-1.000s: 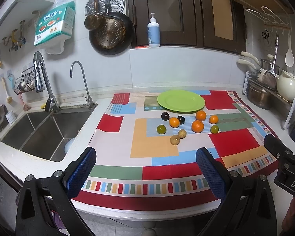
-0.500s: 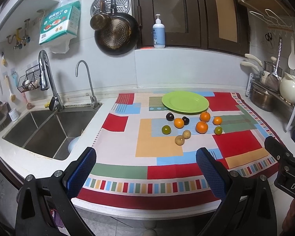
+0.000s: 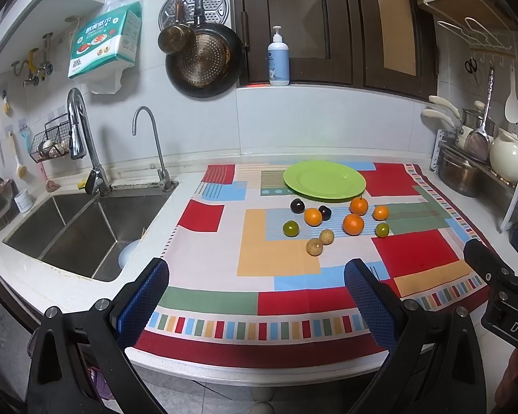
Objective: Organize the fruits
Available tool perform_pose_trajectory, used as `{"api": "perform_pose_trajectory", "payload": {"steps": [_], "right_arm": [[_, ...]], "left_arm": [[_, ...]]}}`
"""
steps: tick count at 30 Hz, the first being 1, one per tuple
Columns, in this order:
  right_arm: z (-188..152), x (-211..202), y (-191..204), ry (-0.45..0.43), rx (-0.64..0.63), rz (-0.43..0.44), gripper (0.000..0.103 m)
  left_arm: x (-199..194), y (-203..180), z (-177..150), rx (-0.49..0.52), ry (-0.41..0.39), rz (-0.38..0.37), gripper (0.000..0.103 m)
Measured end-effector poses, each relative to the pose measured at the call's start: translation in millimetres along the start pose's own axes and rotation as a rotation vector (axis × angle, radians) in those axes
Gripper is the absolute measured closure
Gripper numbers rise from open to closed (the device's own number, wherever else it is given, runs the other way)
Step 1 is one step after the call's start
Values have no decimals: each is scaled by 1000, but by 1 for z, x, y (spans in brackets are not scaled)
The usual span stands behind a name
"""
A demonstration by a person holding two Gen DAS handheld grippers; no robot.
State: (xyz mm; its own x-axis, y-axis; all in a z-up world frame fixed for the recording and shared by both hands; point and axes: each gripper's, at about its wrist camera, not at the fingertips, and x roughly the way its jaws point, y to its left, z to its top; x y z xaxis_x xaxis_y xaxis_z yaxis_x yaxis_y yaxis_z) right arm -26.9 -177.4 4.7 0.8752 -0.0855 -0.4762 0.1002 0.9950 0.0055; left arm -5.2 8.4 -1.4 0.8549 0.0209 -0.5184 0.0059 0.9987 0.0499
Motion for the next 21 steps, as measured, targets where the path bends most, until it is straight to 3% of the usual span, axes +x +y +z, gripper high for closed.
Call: {"api": "perform_pose_trajectory", "payload": {"steps": [21], "right_arm": [[0, 0, -3, -3, 3, -1, 1]], "left_arm": [[0, -2, 1, 2, -12, -14, 0]]}}
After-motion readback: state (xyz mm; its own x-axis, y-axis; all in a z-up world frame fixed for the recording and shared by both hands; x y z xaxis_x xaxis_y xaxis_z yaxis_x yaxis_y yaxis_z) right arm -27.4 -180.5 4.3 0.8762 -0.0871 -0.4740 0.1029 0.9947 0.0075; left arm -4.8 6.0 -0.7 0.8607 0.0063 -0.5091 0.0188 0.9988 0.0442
